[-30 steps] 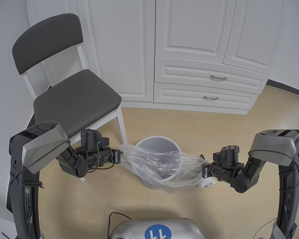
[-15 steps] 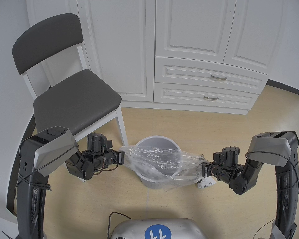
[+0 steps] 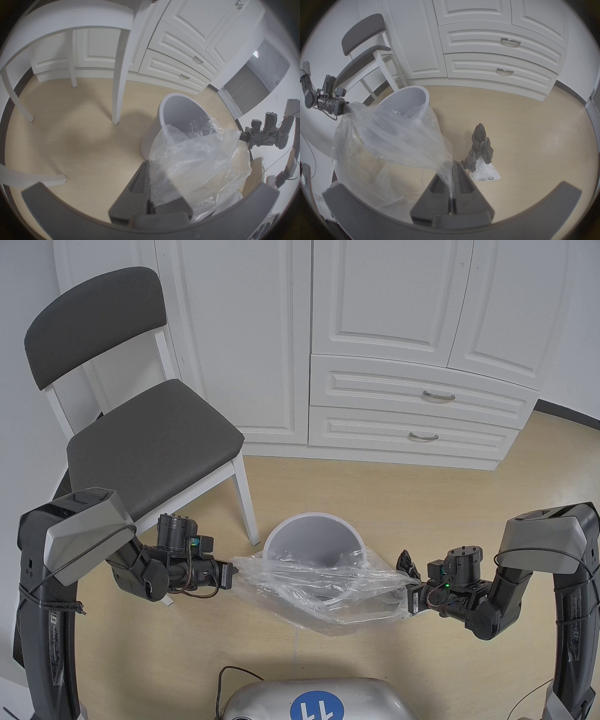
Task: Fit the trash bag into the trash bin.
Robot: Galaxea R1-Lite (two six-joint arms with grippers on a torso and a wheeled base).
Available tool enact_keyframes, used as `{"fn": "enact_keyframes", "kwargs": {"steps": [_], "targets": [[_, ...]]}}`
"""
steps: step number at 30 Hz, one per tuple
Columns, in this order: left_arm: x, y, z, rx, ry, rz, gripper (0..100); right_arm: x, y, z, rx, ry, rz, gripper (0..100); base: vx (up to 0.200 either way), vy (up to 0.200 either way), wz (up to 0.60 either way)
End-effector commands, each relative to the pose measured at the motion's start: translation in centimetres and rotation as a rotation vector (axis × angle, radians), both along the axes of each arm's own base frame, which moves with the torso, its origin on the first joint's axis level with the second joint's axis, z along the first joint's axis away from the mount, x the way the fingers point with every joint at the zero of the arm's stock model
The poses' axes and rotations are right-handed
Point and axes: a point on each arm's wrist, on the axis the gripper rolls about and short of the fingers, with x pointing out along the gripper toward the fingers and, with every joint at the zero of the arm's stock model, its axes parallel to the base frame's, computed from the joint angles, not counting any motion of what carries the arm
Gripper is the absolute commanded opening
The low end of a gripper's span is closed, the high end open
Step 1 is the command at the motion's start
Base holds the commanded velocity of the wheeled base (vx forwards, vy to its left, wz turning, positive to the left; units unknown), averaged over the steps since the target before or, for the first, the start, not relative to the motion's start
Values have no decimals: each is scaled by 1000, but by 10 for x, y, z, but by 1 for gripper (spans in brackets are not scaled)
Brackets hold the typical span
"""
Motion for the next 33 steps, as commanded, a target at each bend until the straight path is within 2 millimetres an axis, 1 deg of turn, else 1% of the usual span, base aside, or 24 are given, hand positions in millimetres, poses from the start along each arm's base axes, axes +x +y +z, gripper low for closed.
{"fn": "enact_keyframes", "kwargs": {"steps": [1, 6, 11, 14, 17, 19, 25, 28, 29, 32, 33], "targets": [[-6, 3, 22, -1, -12, 2, 0, -6, -2, 7, -15, -6, 10, 0, 0, 0, 0], [-15, 4, 20, 10, 13, -4, 0, -10, -3, 11, -39, -10, 25, 0, 0, 0, 0], [-29, 9, 9, 67, 33, -44, 0, -13, -2, 7, -46, 5, 34, 0, 0, 0, 0], [-33, 10, 9, 75, 36, -50, 0, -16, -2, 7, -65, 23, 44, 0, 0, 0, 0], [-34, 8, 11, 72, 33, -54, 0, -17, -3, 15, -68, 32, 45, 0, 0, 0, 0], [-35, 8, 12, 69, 34, -52, 0, -18, -3, 16, -70, 37, 46, 0, 0, 0, 0], [-36, 7, 11, 74, 36, -50, 0, -17, -3, 13, -72, 43, 46, 0, 0, 0, 0], [-39, 5, 13, 71, 27, -57, 0, -20, -4, 13, -100, 46, 64, 0, 0, 0, 0], [-41, 3, 13, 71, 24, -61, 0, -20, -3, 13, -101, 40, 65, 100, 0, 0, 0], [-45, 2, 10, 71, 25, -69, 0, -22, -4, 14, -99, 41, 66, 100, 0, 0, 0], [-48, 0, 9, 71, 19, -74, 0, -24, -5, 18, -99, 36, 65, 100, 0, 0, 0]]}}
